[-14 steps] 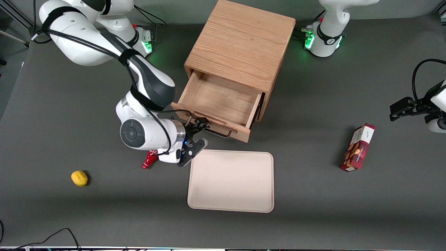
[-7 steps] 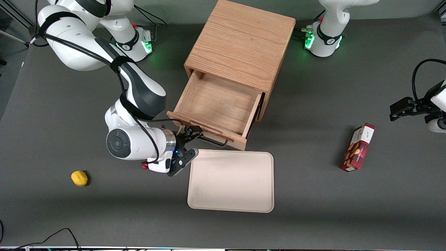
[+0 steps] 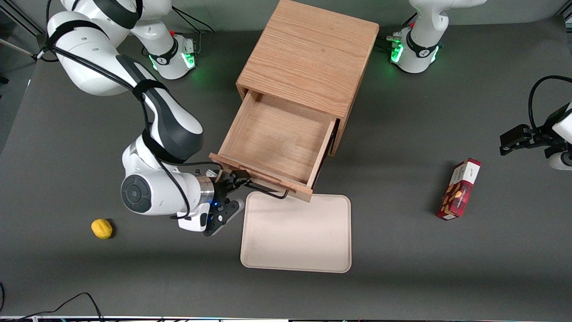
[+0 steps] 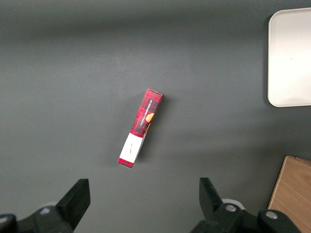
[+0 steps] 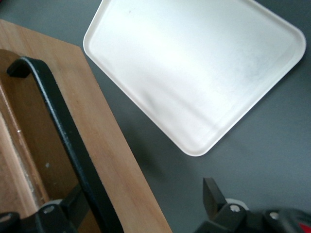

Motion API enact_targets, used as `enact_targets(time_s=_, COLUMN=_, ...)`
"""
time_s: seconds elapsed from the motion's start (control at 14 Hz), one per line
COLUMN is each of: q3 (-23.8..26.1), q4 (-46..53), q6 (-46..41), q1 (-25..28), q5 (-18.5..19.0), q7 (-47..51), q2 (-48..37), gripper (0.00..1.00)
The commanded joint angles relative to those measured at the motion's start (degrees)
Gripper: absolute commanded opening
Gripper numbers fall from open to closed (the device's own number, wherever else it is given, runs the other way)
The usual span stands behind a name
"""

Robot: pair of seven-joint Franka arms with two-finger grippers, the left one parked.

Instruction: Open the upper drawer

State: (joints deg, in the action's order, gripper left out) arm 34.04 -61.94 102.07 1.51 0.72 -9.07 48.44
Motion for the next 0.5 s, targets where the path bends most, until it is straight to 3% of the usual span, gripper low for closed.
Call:
enact_targets(time_s=0.0, q3=0.3, q4=3.9, q6=-1.6, q1=0.4, q5=1.4, q7=-1.4, q2=1.8, gripper=1.0)
enact_targets(time_s=0.21, q3=0.4, q4=4.4, q6=-1.6, q1=0.4, q5=1.2, q7=-1.3, q2=2.0, gripper=1.0)
enact_targets(time_s=0.43, q3=1.1, q4=4.4, q6=-6.9, q1=0.5, q5=1.5, q7=-1.1, q2=-3.5, gripper=1.0)
